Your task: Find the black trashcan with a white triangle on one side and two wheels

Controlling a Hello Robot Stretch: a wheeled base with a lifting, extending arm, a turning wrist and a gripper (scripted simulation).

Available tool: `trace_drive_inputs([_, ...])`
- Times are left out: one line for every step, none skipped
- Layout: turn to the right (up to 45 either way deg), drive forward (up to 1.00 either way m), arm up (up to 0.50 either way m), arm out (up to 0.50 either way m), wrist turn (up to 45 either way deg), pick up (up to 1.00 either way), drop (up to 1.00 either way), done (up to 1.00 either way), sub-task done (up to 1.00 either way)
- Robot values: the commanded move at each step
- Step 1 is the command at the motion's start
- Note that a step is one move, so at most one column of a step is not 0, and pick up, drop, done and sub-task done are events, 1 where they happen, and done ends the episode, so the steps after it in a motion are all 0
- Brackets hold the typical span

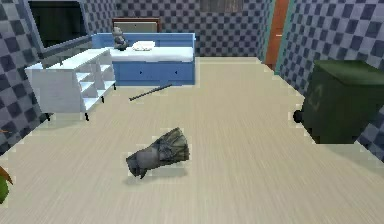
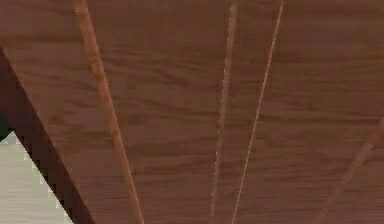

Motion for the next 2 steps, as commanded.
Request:
trace_drive_inputs([0.0,0.3,0.0,0.0,0.0,0.0,0.0,0.0,0.0])
trace_drive_inputs([42.0,0.0,0.0,0.0,0.0,0.0,0.0,0.0,0.0])
